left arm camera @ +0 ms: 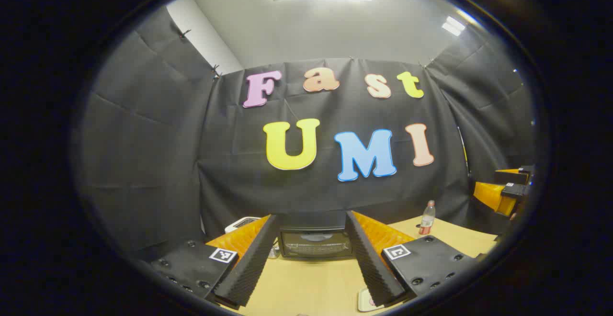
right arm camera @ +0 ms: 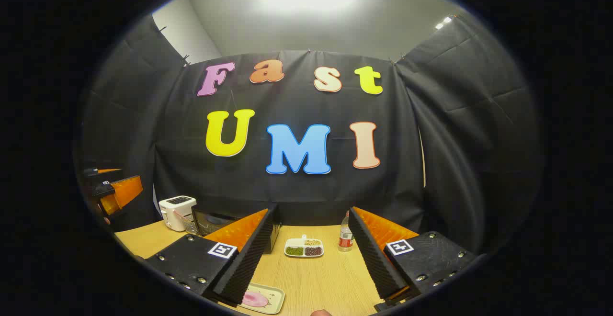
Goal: Open the electric oven with the left hand, put the food in, and close the electric oven.
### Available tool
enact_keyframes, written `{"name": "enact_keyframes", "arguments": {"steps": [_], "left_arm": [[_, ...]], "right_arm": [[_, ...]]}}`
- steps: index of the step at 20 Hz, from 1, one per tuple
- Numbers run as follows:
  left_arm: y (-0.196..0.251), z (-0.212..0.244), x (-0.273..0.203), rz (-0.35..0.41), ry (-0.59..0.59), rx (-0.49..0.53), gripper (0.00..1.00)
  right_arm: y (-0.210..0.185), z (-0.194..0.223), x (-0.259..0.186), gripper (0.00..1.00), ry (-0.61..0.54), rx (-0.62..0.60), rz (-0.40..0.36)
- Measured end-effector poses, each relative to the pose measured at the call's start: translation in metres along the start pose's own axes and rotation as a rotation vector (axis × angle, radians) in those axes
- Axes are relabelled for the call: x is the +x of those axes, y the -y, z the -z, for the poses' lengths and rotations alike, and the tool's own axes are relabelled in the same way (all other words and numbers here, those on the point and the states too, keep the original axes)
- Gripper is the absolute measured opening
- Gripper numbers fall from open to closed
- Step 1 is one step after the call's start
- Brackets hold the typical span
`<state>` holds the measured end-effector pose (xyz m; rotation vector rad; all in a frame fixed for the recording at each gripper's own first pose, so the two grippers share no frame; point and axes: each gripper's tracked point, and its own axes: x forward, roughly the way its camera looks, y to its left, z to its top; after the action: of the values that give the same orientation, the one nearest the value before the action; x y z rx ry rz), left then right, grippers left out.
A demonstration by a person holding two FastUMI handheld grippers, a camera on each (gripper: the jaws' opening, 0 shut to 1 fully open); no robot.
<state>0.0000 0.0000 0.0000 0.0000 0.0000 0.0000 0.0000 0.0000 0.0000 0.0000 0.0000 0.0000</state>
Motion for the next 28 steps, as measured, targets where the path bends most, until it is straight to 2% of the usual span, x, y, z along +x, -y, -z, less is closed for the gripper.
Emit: {"name": "enact_keyframes", "arguments": {"steps": [8,14,21,24,25,28], "left_arm": [[0.007,-0.006,-0.004,-0.002,0.01,0.001,1.0],[0.015,-0.005,-0.004,-0.025,0.006,0.0,0.91],[0.027,-0.016,-0.004,-0.065,0.041,0.004,1.0],[0.028,-0.017,0.008,-0.077,0.045,-0.005,1.0],[0.027,-0.018,0.014,-0.077,0.05,-0.008,0.9],[0.018,-0.013,0.039,-0.086,0.052,0.007,0.9]], "right_arm": [[0.006,-0.002,0.002,0.98,0.019,-0.008,-0.011],[0.015,0.001,0.002,0.98,0.015,-0.006,-0.024],[0.025,0.008,0.006,0.98,0.025,0.023,-0.084],[0.024,0.017,0.012,0.98,0.004,0.039,-0.093],[0.022,0.017,0.013,0.98,0.001,0.041,-0.1],[0.023,0.015,0.021,0.98,0.013,0.013,-0.097]]}}
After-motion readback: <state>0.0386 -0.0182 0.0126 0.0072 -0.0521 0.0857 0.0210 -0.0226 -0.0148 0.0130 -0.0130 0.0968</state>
